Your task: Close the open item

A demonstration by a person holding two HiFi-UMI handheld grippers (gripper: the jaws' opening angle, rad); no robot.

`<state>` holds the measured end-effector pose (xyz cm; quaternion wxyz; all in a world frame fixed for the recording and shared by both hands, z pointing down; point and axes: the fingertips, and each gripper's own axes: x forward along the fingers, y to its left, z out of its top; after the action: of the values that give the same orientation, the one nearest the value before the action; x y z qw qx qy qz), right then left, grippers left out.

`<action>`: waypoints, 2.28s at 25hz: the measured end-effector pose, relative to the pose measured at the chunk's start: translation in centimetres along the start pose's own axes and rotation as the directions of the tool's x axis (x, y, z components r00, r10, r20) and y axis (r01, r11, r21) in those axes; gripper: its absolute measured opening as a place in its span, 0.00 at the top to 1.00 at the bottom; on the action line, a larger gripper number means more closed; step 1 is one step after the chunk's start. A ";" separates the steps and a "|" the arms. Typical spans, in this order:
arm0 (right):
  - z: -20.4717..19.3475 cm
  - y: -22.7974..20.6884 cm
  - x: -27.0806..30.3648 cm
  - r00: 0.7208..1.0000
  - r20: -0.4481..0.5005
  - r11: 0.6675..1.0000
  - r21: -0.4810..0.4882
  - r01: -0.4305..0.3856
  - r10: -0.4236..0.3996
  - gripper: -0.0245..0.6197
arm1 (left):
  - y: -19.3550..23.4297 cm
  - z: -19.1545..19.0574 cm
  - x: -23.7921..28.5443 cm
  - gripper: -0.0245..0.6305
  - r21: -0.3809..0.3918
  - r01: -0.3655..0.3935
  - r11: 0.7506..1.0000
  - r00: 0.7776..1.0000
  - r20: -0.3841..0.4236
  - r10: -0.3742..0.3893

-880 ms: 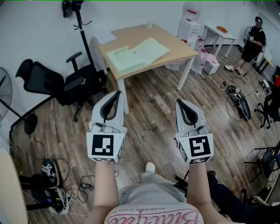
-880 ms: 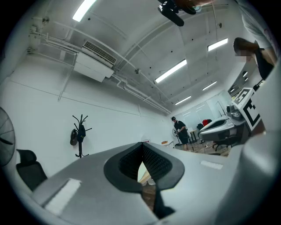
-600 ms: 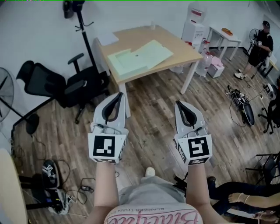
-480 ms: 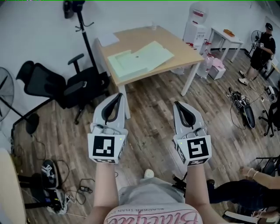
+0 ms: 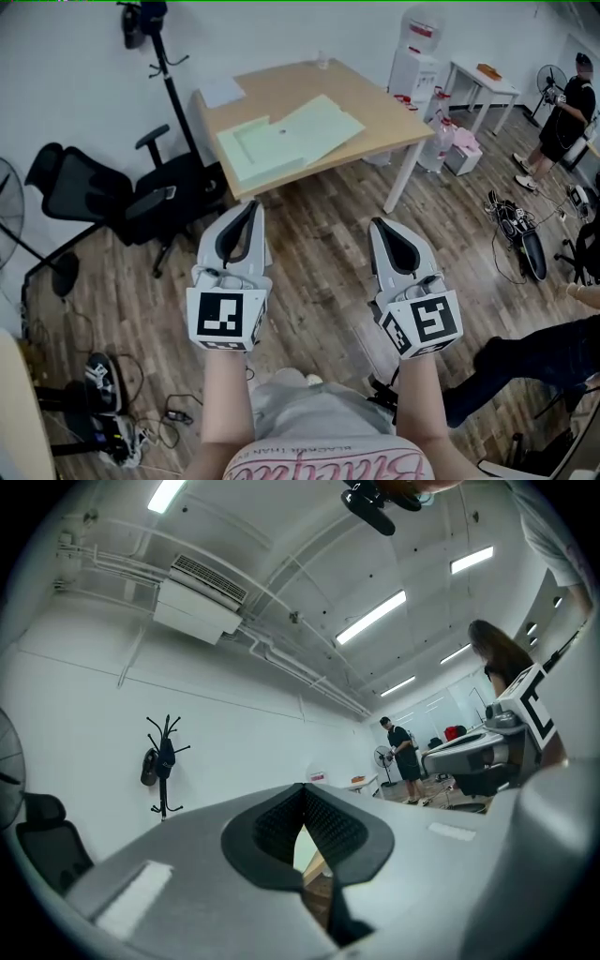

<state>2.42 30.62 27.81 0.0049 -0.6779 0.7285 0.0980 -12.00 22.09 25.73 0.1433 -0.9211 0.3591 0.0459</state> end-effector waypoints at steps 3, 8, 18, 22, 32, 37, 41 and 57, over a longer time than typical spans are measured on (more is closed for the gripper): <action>-0.8 -1.3 0.5 0.999 -0.021 0.999 -0.024 0.034 -0.035 0.96 | -0.3 -0.3 1.1 0.95 0.004 0.007 1.000 1.000 0.000 -0.007; -1.5 -2.4 2.0 0.999 -0.034 0.999 -0.026 0.039 -0.040 0.96 | 0.2 -0.9 3.0 0.95 0.000 0.009 1.000 1.000 0.007 -0.009; -3.3 -5.1 7.9 0.995 -0.092 0.992 -0.122 0.023 -0.035 0.96 | 2.6 -2.0 9.7 0.95 -0.026 0.016 1.000 1.000 0.019 -0.015; -3.9 -7.2 10.2 0.994 -0.100 0.991 -0.128 0.038 -0.051 0.96 | 3.3 -2.7 13.0 0.95 -0.037 0.026 0.999 0.999 0.022 -0.025; -5.3 -12.3 18.3 0.989 -0.121 0.990 -0.126 0.069 -0.084 0.96 | 7.0 -5.6 21.7 0.95 -0.063 0.033 0.998 0.999 0.006 -0.032; -5.9 -14.6 22.5 0.986 -0.136 0.986 -0.146 0.081 -0.101 0.96 | 9.0 -6.6 26.0 0.95 -0.068 0.041 0.997 0.999 0.006 -0.040; -6.3 -16.1 25.6 0.984 -0.135 0.983 -0.156 0.096 -0.118 0.96 | 10.5 -7.5 29.2 0.95 -0.072 0.052 0.996 0.999 0.008 -0.051; -9.0 -20.4 30.5 0.968 -0.177 0.981 -0.118 0.157 -0.176 0.96 | 13.0 -10.6 35.2 0.95 -0.098 0.071 0.993 0.997 -0.025 -0.073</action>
<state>21.26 -2.05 29.58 -0.0902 -0.7423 0.6602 0.0709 5.05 -13.02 26.25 0.0948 -0.9399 0.3250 0.0449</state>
